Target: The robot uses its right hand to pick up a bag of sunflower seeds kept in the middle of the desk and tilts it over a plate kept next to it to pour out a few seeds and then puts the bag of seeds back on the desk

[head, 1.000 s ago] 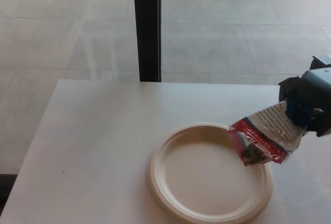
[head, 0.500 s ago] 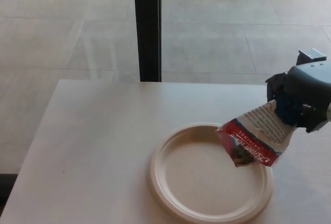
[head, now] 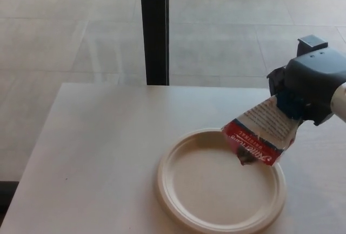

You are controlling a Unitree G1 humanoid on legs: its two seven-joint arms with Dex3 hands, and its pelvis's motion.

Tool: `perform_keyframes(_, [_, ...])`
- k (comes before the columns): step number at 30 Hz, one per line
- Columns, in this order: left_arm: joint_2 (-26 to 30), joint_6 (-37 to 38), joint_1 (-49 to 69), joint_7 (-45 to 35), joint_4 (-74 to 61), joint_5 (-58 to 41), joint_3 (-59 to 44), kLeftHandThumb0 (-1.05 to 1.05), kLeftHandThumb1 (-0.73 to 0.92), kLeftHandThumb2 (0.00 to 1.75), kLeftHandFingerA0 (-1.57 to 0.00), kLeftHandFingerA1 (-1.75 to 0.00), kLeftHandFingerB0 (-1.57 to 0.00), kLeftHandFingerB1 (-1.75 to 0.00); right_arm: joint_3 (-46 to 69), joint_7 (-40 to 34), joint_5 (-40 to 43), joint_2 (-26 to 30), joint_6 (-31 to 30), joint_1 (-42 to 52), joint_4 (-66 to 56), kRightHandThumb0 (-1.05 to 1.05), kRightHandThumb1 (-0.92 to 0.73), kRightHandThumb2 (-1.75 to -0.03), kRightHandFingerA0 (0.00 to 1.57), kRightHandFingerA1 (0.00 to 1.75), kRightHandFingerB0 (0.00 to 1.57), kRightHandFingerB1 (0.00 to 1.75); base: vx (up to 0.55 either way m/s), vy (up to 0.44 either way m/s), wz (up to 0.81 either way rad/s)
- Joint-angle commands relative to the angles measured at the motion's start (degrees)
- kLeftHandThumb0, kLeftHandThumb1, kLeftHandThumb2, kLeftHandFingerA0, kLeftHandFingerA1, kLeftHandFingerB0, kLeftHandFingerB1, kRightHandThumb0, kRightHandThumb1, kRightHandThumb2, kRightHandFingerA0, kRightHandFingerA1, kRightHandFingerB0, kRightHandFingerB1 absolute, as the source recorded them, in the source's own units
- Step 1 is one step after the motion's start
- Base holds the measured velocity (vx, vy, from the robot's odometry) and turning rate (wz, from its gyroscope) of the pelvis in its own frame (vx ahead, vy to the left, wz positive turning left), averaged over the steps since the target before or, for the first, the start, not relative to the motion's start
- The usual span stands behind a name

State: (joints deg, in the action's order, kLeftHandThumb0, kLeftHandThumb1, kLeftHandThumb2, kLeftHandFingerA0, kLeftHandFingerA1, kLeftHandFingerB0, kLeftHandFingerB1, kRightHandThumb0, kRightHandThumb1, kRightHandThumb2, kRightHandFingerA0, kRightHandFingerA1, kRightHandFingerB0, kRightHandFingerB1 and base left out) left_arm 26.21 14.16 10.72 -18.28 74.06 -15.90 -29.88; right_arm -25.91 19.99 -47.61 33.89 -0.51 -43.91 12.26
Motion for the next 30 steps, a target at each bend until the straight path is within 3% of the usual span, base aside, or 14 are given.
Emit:
perform_keyframes(1, [1.2, 0.5, -0.1, 0.5, -0.1, 0.6, 0.5, -0.77, 0.75, 0.63, -0.52, -0.52, -0.42, -0.35, -1.4, 1.9, -5.5, 1.2, -0.8, -2.2, -1.5, -0.42, -0.64, -0.66, 0.86, 1.65, 0.82, 1.00, 0.00, 0.000, 0.00])
perform_keyframes(5, [1.3, 0.5, -0.2, 0.7, -0.1, 0.6, 0.7, -0.78, 0.75, 0.63, -0.52, -0.52, -0.40, -0.35, -4.4, 1.1, -12.4, 2.2, -1.4, -3.2, -1.8, -0.42, -0.69, -0.72, 0.89, 1.70, 0.79, 0.90, 0.00, 0.000, 0.00])
perform_keyframes(6, [1.3, 0.6, -0.2, 0.5, -0.1, 0.5, 0.6, -0.82, 0.62, 1.02, -0.49, -0.62, -0.35, -0.50, -5.0, 2.0, -13.6, 2.3, -2.0, -3.4, -1.9, -0.44, -0.73, -0.72, 0.88, 1.71, 0.76, 0.84, 0.00, 0.000, 0.00])
perform_keyframes(7, [1.3, 0.6, -0.2, 0.5, -0.1, 0.5, 0.6, -0.82, 0.62, 1.02, -0.49, -0.62, -0.35, -0.50, -5.3, 2.5, -14.0, 2.4, -2.3, -3.5, -2.0, -0.44, -0.73, -0.72, 0.88, 1.71, 0.76, 0.84, 0.00, 0.000, 0.00])
perform_keyframes(9, [1.3, 0.5, -0.3, 0.6, -0.1, 0.4, 0.5, -0.78, 0.75, 0.63, -0.53, -0.54, -0.39, -0.37, -5.7, 3.2, -15.4, 2.3, -3.1, -3.5, -2.5, -0.48, -0.80, -0.70, 0.86, 1.75, 0.78, 0.92, 0.00, 0.000, 0.00])
perform_keyframes(10, [1.3, 0.3, -0.4, 0.7, 0.0, 0.4, 0.4, -0.78, 0.75, 0.63, -0.53, -0.54, -0.39, -0.37, -5.9, 3.9, -16.3, 2.2, -3.8, -3.5, -2.8, -0.48, -0.80, -0.70, 0.86, 1.75, 0.78, 0.92, 0.00, 0.000, 0.00])
perform_keyframes(11, [1.1, 0.6, -0.2, -0.2, -0.3, -0.3, 0.0, -0.77, 0.61, 1.01, -0.50, -0.64, -0.35, -0.51, -6.3, 1.3, -17.7, 2.6, -3.4, -3.0, -2.9, -0.44, -0.73, -0.67, 0.88, 1.72, 0.82, 0.99, 0.00, 0.000, 0.00])
perform_keyframes(13, [1.2, 0.7, -0.2, 0.1, -0.3, 0.1, 0.2, -0.76, 0.76, 0.63, -0.52, -0.55, -0.39, -0.36, -6.1, 0.7, -17.8, 2.4, -3.5, -2.6, -2.9, -0.43, -0.73, -0.68, 0.88, 1.73, 0.83, 1.03, 0.00, 0.000, 0.00])
perform_keyframes(17, [1.2, -0.4, -0.3, 0.0, -0.2, -0.5, -0.3, -0.78, 0.60, 1.00, -0.49, -0.63, -0.35, -0.50, -4.7, 2.3, -16.2, 1.7, -3.5, -1.8, -3.6, -0.41, -0.73, -0.68, 0.86, 1.71, 0.78, 0.94, 0.00, 0.000, 0.00])
perform_keyframes(19, [1.2, 0.1, -0.2, 0.0, 0.1, 0.1, 0.0, -0.76, 0.74, 0.63, -0.51, -0.53, -0.39, -0.35, -4.4, 2.6, -16.1, 1.3, -3.4, -1.4, -4.0, -0.43, -0.73, -0.68, 0.86, 1.72, 0.78, 1.10, 0.00, 0.000, 0.00])
perform_keyframes(20, [1.2, 0.2, -0.1, 0.0, 0.1, 0.2, 0.1, -0.79, 0.61, 1.01, -0.50, -0.63, -0.35, -0.50, -4.4, 2.5, -16.3, 1.2, -3.4, -1.3, -4.0, -0.42, -0.74, -0.68, 0.87, 1.73, 0.78, 1.15, 0.00, 0.000, 0.00])
perform_keyframes(24, [1.1, 0.9, 0.2, -0.2, -0.2, 0.2, 0.3, -0.81, 0.60, 1.01, -0.51, -0.64, -0.35, -0.50, -4.6, 3.0, -17.6, 1.2, -3.3, -1.6, -3.9, -0.44, -0.75, -0.68, 0.87, 1.74, 0.76, 1.03, 0.00, 0.000, 0.00])
perform_keyframes(25, [1.1, 0.9, 0.3, 0.1, -0.1, 0.2, 0.2, -0.78, 0.74, 0.62, -0.53, -0.54, -0.44, -0.36, -4.7, 3.2, -17.9, 1.0, -3.3, -2.2, -3.5, -0.45, -0.76, -0.68, 0.85, 1.74, 0.75, 0.98, 0.00, 0.000, 0.00])
perform_keyframes(30, [1.2, 0.6, 0.5, 0.0, -0.3, 0.2, 0.3, -0.78, 0.74, 0.63, -0.51, -0.53, -0.41, -0.36, -1.1, 5.4, -12.7, -1.0, -4.6, -1.1, -3.8, -0.39, -0.70, -0.71, 0.90, 1.67, 0.70, 0.72, 0.00, 0.000, 0.00])
